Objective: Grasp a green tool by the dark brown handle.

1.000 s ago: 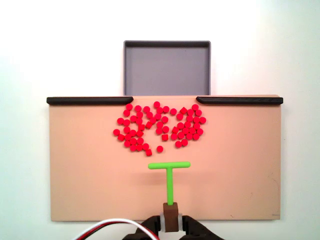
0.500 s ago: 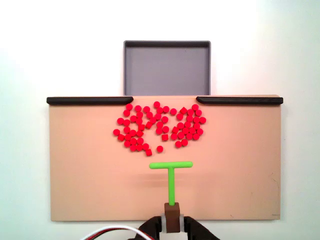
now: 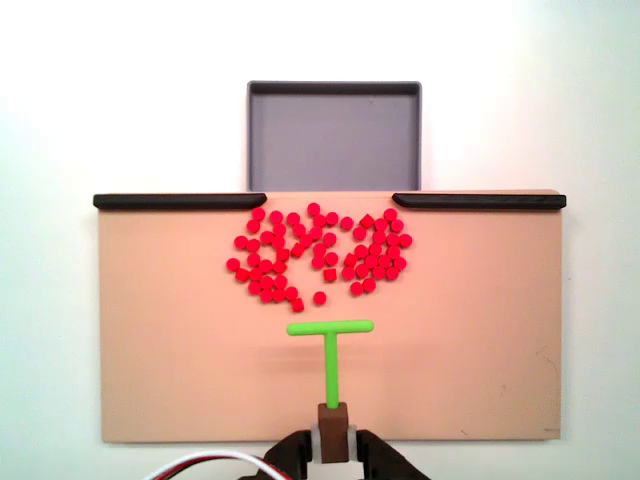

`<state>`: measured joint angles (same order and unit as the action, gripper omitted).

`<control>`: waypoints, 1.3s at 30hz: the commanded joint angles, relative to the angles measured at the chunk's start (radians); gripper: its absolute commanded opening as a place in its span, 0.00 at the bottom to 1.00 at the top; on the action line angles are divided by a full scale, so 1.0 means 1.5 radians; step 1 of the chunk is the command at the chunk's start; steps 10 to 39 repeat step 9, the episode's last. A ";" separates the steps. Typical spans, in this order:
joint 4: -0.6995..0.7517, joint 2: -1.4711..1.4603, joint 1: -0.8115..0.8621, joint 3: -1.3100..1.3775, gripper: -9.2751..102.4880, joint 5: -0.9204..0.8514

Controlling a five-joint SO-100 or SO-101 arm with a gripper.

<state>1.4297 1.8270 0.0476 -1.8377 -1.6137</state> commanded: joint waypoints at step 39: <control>-0.005 0.010 -0.003 0.012 0.08 0.009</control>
